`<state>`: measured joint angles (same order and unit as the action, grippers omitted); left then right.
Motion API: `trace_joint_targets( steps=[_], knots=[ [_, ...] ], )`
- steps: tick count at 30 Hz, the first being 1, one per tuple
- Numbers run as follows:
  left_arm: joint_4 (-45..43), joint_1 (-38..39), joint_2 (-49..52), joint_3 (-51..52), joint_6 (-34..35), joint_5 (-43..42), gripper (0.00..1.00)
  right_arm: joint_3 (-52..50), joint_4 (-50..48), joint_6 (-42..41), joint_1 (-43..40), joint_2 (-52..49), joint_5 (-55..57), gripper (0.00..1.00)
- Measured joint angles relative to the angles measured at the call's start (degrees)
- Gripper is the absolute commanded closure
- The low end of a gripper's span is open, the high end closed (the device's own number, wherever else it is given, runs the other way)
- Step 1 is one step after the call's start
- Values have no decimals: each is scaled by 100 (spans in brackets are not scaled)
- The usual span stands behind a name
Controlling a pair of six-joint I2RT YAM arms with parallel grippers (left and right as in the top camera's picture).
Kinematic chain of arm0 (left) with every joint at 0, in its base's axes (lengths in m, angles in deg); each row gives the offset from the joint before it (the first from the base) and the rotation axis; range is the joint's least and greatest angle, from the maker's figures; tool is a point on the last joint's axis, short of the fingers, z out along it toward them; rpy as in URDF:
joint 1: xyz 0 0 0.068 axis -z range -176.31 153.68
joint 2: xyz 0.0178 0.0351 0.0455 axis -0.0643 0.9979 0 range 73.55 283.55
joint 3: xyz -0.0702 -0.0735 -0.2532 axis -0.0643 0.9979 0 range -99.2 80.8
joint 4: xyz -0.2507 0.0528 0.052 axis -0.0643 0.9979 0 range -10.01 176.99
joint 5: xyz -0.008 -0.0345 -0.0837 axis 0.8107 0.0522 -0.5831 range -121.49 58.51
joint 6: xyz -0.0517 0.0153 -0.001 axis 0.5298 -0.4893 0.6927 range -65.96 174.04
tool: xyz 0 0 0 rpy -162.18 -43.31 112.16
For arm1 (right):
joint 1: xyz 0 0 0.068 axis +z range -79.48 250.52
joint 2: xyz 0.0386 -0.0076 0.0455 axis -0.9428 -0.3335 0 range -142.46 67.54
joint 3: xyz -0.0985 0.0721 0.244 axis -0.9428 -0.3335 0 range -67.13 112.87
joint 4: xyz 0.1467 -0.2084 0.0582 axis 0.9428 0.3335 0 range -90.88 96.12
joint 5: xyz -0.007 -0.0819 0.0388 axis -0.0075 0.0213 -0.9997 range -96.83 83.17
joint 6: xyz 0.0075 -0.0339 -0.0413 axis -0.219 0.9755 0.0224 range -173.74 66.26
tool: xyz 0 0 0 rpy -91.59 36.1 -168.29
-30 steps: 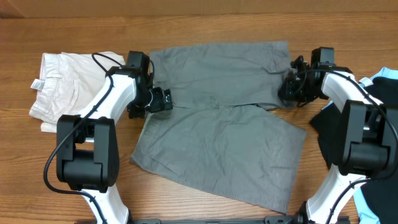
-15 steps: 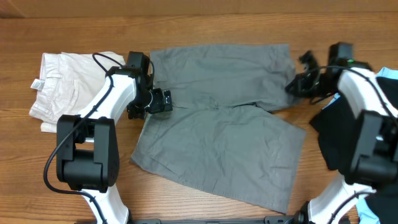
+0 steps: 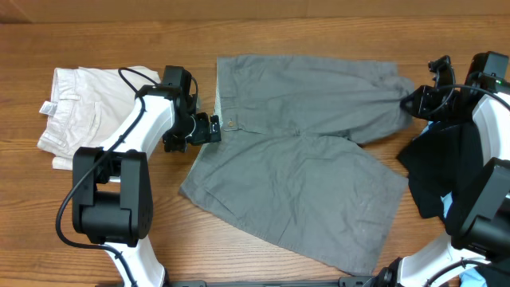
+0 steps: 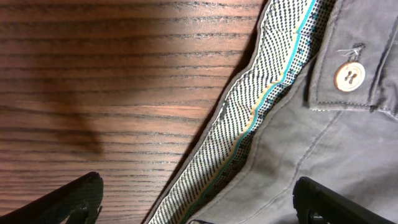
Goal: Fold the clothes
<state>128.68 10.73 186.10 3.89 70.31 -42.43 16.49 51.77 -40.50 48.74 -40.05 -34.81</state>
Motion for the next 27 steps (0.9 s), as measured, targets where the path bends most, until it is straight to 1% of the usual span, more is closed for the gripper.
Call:
trace_joint_targets(
  steps=[1,2,6,11,14,18,20,22,26,27],
  knots=[
    [-9,0,0,0,0,0,0,0,109,-208,7,0,282,44],
    [-15,0,0,0,0,0,0,0,210,-420,11,0,538,43],
    [-35,0,0,0,0,-2,0,0,520,-1158,2,0,1429,41],
    [-39,0,0,0,0,-2,0,-50,699,-1703,2,0,1790,43],
    [-74,0,0,0,0,0,0,-326,590,-1934,4,2,1762,43],
    [-166,0,0,0,0,0,0,-855,-181,-2068,26,0,1325,48],
    [-168,0,0,0,0,-2,0,-1023,-411,-2094,61,0,1108,58],
    [-160,0,0,0,0,-2,0,-1176,-527,-2129,122,0,938,59],
    [-164,0,0,0,0,0,0,-1534,-1102,-1840,243,0,525,59],
    [-164,0,0,0,0,-2,0,-1611,-1213,-1744,278,0,422,61]
  ],
)
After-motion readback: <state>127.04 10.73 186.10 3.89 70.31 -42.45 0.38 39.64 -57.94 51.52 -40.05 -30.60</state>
